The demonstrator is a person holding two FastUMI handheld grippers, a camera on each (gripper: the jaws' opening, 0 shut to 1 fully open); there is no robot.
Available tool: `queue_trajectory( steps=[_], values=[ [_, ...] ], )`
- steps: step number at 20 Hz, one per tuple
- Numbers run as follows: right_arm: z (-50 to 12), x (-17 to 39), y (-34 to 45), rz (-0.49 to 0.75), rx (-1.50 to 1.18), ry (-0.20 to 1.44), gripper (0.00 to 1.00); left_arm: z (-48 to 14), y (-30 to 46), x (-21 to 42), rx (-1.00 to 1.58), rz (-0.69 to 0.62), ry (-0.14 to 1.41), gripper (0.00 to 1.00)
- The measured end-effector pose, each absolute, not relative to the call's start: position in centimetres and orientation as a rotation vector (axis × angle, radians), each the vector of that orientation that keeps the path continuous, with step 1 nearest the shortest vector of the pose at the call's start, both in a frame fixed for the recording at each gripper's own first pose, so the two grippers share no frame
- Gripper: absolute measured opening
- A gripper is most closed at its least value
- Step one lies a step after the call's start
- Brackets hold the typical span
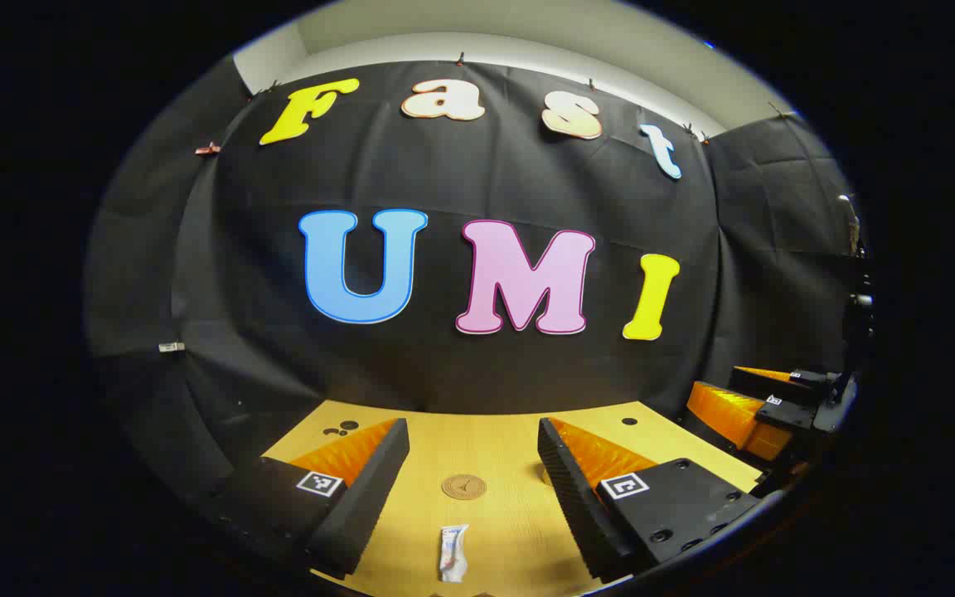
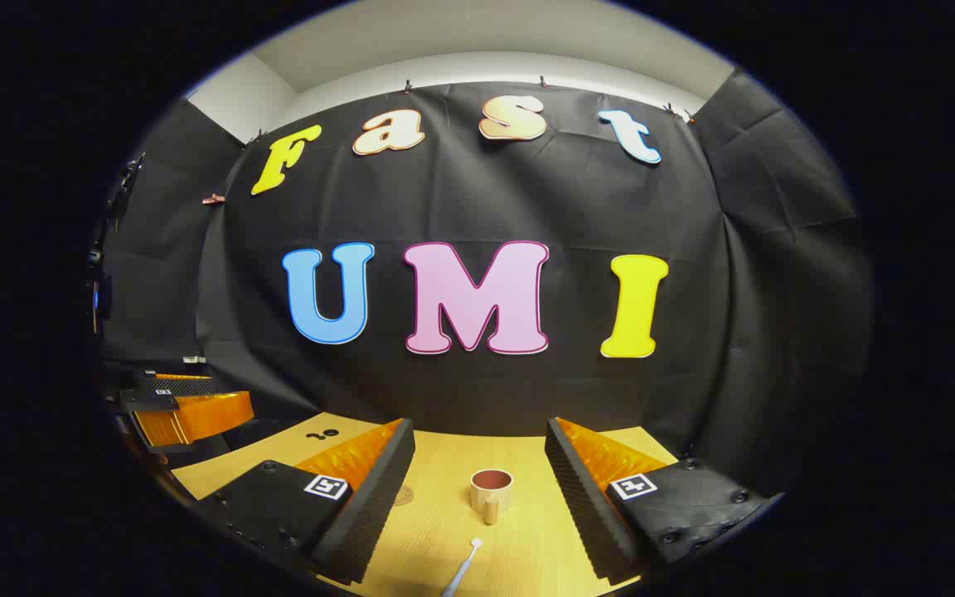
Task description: Put the toothbrush and toothpaste on the desktop into the cup, then pick up the cup and place it on the coaster on the desktop.
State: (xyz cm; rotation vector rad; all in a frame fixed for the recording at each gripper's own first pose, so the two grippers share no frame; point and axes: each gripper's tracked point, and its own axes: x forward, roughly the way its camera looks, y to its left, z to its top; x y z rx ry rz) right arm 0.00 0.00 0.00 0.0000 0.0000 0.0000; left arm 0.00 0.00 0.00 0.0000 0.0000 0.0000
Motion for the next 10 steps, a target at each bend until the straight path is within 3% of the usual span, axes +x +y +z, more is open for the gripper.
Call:
queue_trajectory(
  steps=[10],
  values=[
    [-1.1, 0.5, -0.1, 0.05, 0.033, 0.047, 0.98, -1.6, 0.7, 1.0, -0.025, 0.05, 0.035, 0.97]
  ],
)
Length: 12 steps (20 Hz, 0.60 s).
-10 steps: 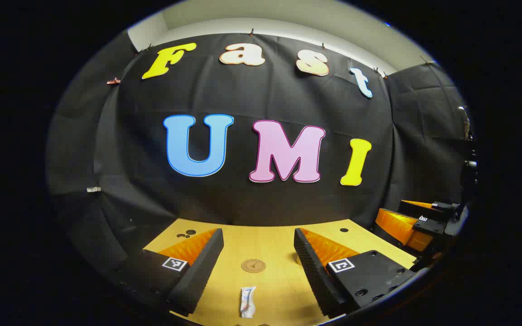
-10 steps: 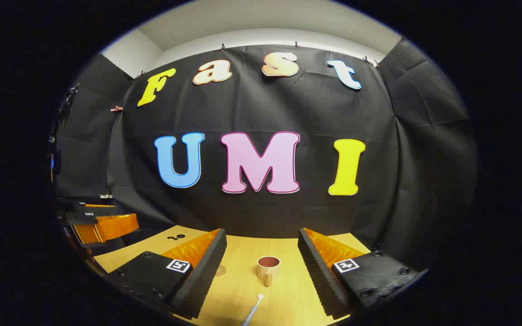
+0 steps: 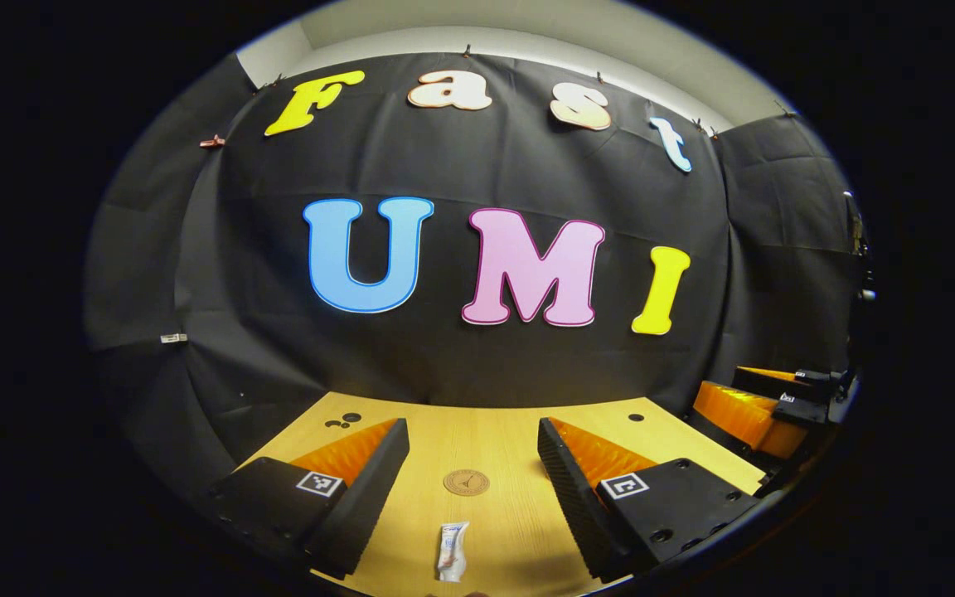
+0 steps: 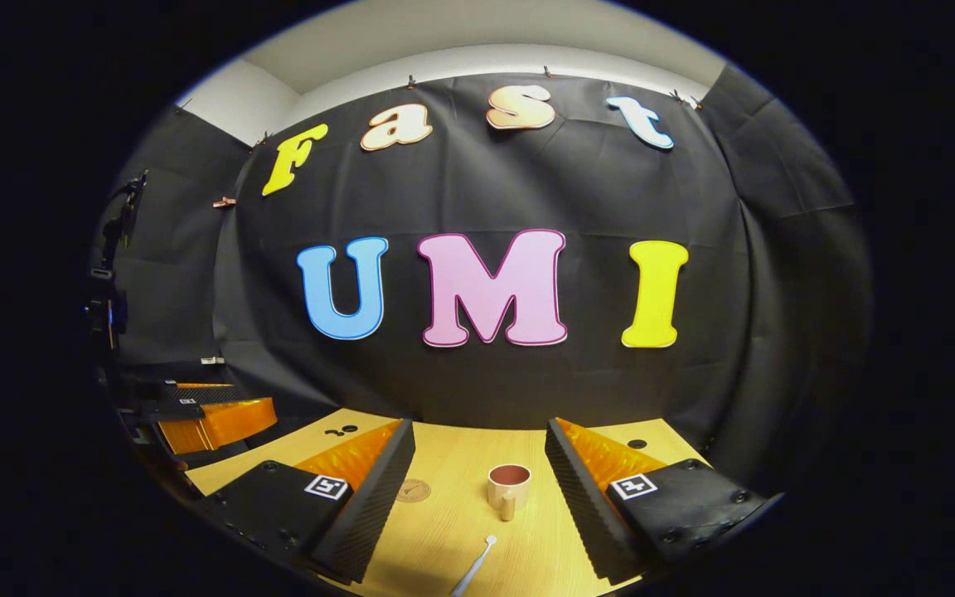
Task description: Put the toothbrush and toothpaste on the desktop into the cup, then pick up the cup and place it on the coaster on the desktop.
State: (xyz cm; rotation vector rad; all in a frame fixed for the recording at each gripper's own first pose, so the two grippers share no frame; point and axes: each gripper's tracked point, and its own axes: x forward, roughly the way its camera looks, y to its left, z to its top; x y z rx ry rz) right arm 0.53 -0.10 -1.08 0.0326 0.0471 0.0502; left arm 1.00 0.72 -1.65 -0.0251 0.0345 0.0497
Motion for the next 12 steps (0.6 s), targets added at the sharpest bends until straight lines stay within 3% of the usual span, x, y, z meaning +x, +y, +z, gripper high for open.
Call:
queue_trajectory(
  steps=[12],
  values=[
    [-3.6, 1.1, -1.7, 0.044, 0.034, 0.139, 0.98, -6.4, 1.3, 2.4, -0.061, 0.086, 0.142, 0.97]
  ],
)
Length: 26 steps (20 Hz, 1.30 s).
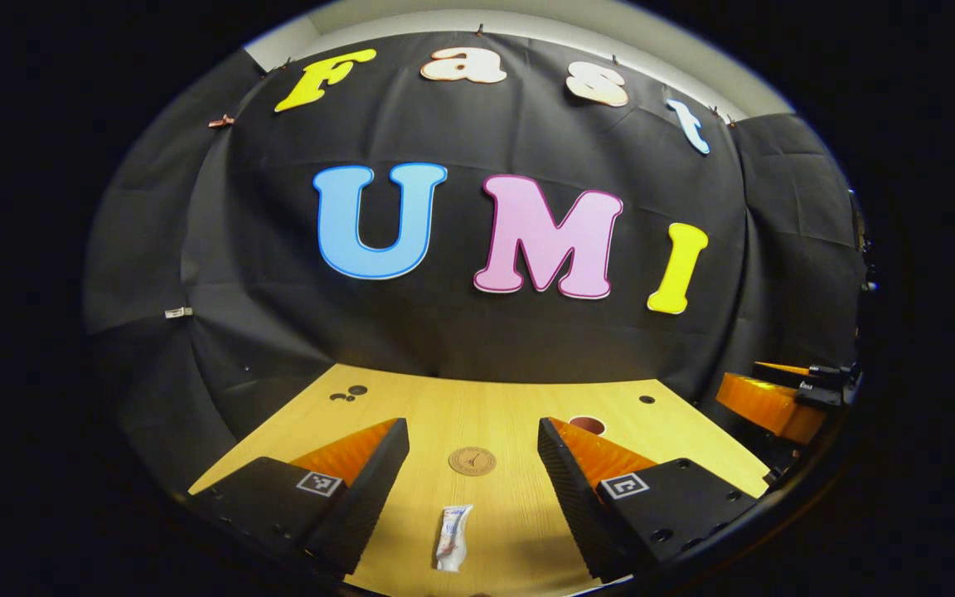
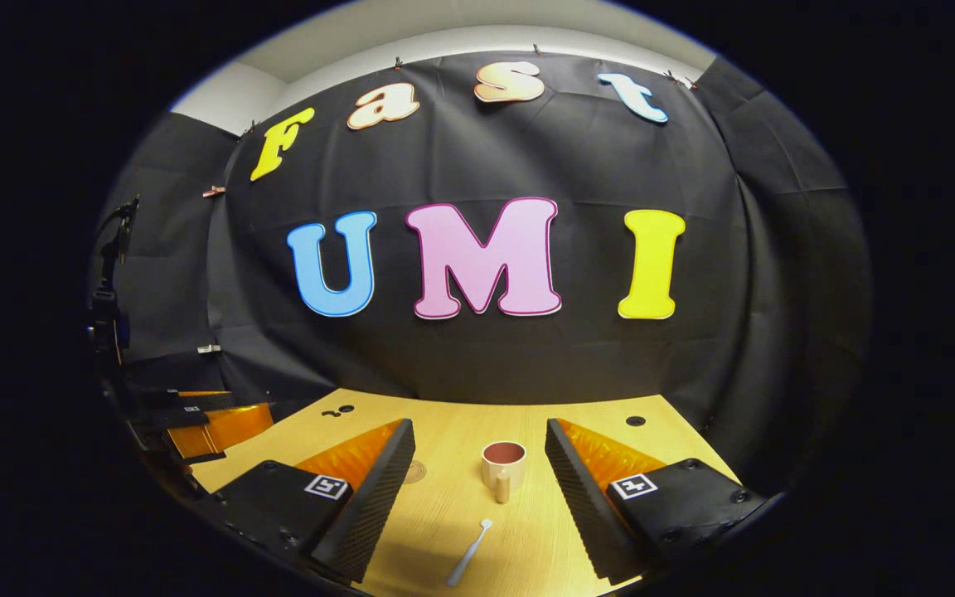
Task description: Put the toothbrush and toothpaste on the desktop into the cup, then pick up the cup and place it on the coaster on the desktop.
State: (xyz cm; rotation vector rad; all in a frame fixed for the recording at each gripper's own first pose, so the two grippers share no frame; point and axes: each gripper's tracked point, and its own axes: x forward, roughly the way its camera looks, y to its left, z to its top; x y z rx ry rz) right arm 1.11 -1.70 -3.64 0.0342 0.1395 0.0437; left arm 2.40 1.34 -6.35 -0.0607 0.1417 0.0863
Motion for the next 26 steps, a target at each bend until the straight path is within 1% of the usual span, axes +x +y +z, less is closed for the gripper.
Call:
queue_trajectory(
  steps=[4, 8, 16, 21, 26],
  values=[
    [-4.2, 2.1, -2.8, 0.029, 0.046, 0.156, 0.98, -9.4, 1.6, 3.1, -0.06, 0.087, 0.205, 0.97],
    [-6.0, 3.2, -3.0, 0.039, 0.054, 0.214, 0.98, -13.2, 2.1, 4.1, -0.076, 0.094, 0.283, 0.98],
    [-9.1, 5.5, -3.1, 0.068, 0.068, 0.305, 0.98, -22.2, 3.5, 7.8, -0.115, 0.078, 0.497, 0.97],
    [-10.9, 5.7, -5.0, 0.033, 0.092, 0.362, 0.98, -27.3, 3.9, 9.2, -0.119, 0.058, 0.626, 0.97],
    [-12.5, 6.0, -6.2, 0.013, 0.099, 0.413, 0.98, -31.6, 4.6, 9.9, -0.107, 0.078, 0.728, 0.96]
  ],
)
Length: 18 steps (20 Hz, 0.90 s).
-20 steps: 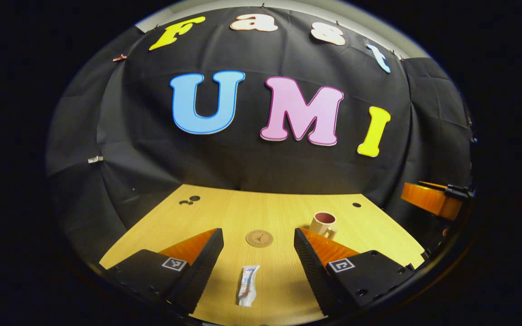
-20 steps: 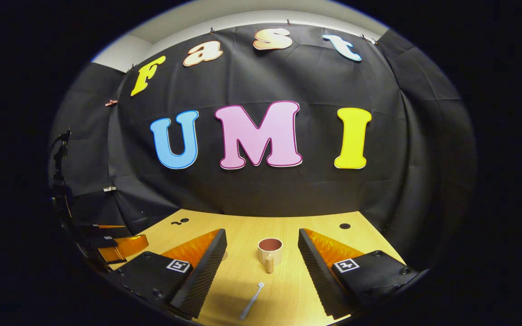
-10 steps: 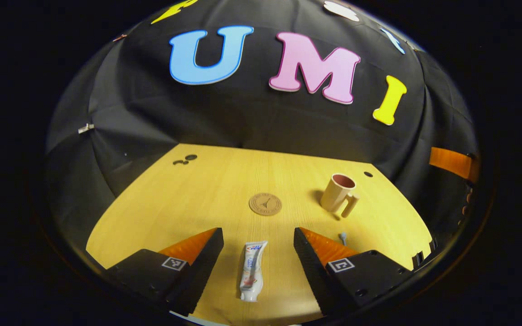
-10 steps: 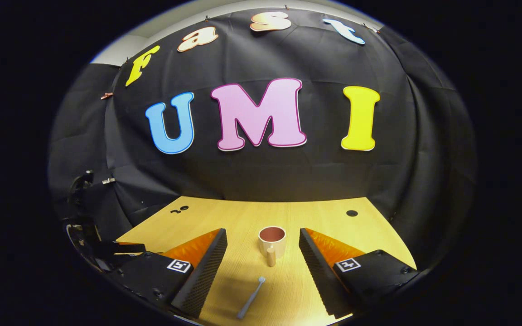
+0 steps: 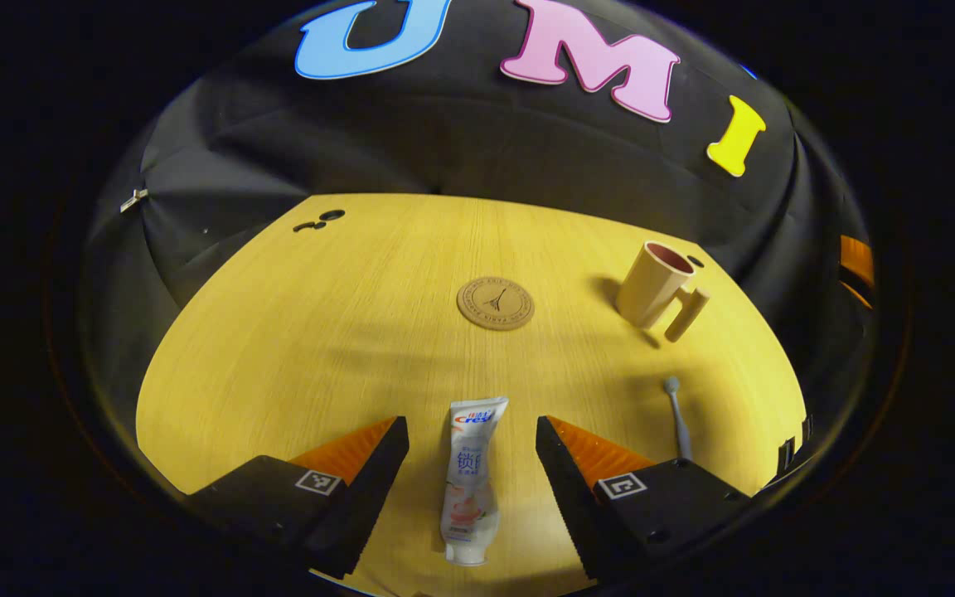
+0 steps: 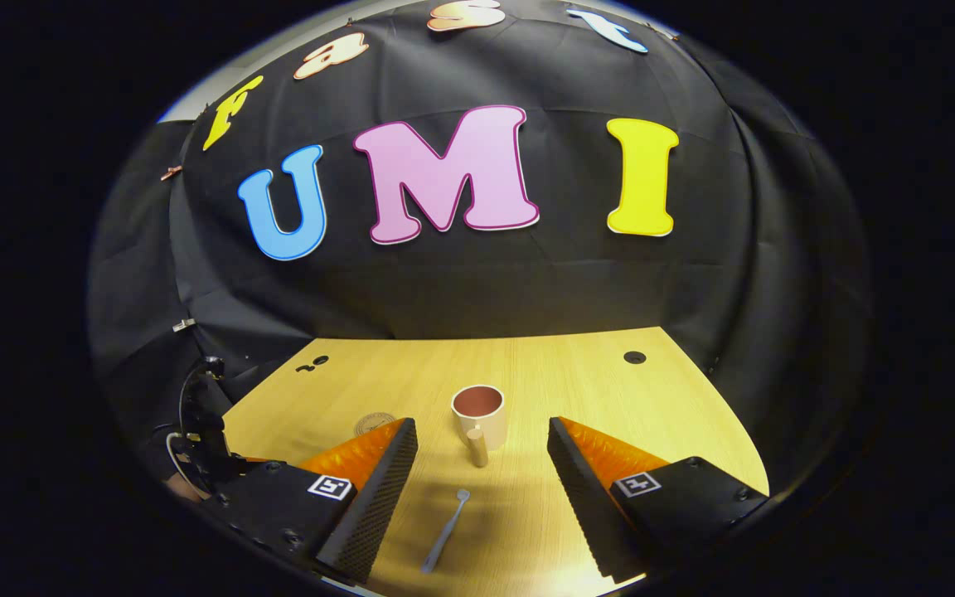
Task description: Put the toothbrush and toothpaste on the desktop into the cup, then pick up the cup and place it on the coaster on the desktop.
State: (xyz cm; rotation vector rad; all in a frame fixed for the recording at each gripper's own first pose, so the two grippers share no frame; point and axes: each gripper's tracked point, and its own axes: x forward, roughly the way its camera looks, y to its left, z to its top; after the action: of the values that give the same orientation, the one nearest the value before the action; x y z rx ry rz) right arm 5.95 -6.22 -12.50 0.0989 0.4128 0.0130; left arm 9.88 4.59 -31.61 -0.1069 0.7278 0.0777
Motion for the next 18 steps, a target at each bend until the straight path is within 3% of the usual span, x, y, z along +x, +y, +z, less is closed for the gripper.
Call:
queue_trajectory(
  steps=[10, 12, 16, 18],
  values=[
    [-15.3, 7.6, -7.1, 0.011, 0.134, 0.489, 0.98, -35.8, 4.7, 8.2, -0.01, 0.111, 0.862, 0.89],
    [-16.1, 8.0, -7.0, 0.023, 0.143, 0.501, 0.97, -35.9, 4.2, 8.5, -0.002, 0.111, 0.868, 0.78],
    [-18.9, 7.7, -6.4, 0.057, 0.188, 0.555, 0.98, -36.0, 3.4, 8.7, 0.033, 0.169, 0.889, 0.45],
    [-20.4, 7.1, -6.1, 0.057, 0.224, 0.603, 0.98, -36.0, 3.2, 8.8, 0.09, 0.189, 0.932, 0.43]
  ],
)
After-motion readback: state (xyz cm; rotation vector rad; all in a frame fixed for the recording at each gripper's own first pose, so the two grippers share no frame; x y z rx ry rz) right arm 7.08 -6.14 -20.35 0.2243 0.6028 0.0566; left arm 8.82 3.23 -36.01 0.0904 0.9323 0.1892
